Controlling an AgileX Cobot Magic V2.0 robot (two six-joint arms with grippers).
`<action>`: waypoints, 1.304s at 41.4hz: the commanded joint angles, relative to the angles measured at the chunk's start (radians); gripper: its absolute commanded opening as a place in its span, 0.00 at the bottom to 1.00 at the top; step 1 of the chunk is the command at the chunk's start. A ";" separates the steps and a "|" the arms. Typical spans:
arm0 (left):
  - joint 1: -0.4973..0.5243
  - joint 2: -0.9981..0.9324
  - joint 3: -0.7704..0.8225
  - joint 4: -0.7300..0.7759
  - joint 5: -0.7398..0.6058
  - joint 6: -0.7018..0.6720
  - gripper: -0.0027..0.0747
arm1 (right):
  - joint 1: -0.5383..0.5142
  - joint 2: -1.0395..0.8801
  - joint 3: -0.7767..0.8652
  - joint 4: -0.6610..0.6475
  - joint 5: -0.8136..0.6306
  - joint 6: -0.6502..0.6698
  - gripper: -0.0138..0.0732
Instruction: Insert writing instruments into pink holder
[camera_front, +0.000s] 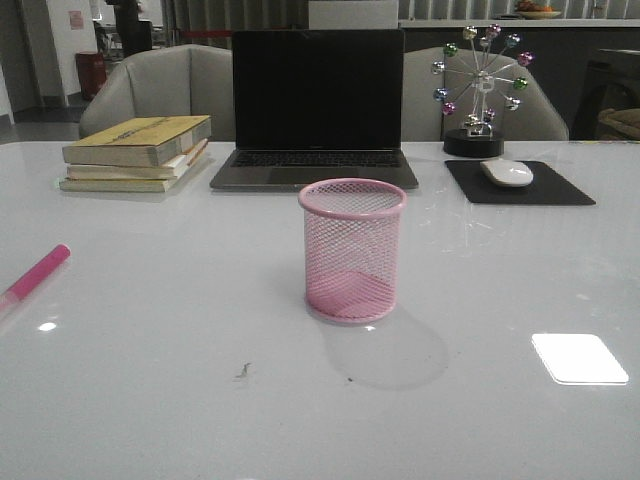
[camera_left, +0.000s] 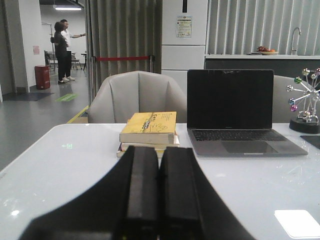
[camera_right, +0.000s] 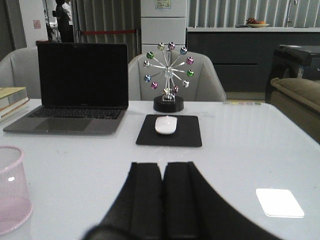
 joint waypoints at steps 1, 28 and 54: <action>-0.001 -0.020 -0.115 -0.001 -0.042 -0.001 0.15 | -0.006 -0.013 -0.134 -0.011 -0.016 -0.004 0.23; -0.001 0.355 -0.708 -0.006 0.521 -0.001 0.15 | -0.006 0.427 -0.779 -0.011 0.617 -0.004 0.23; -0.001 0.574 -0.708 -0.006 0.671 -0.001 0.28 | -0.006 0.754 -0.677 -0.017 0.769 -0.004 0.44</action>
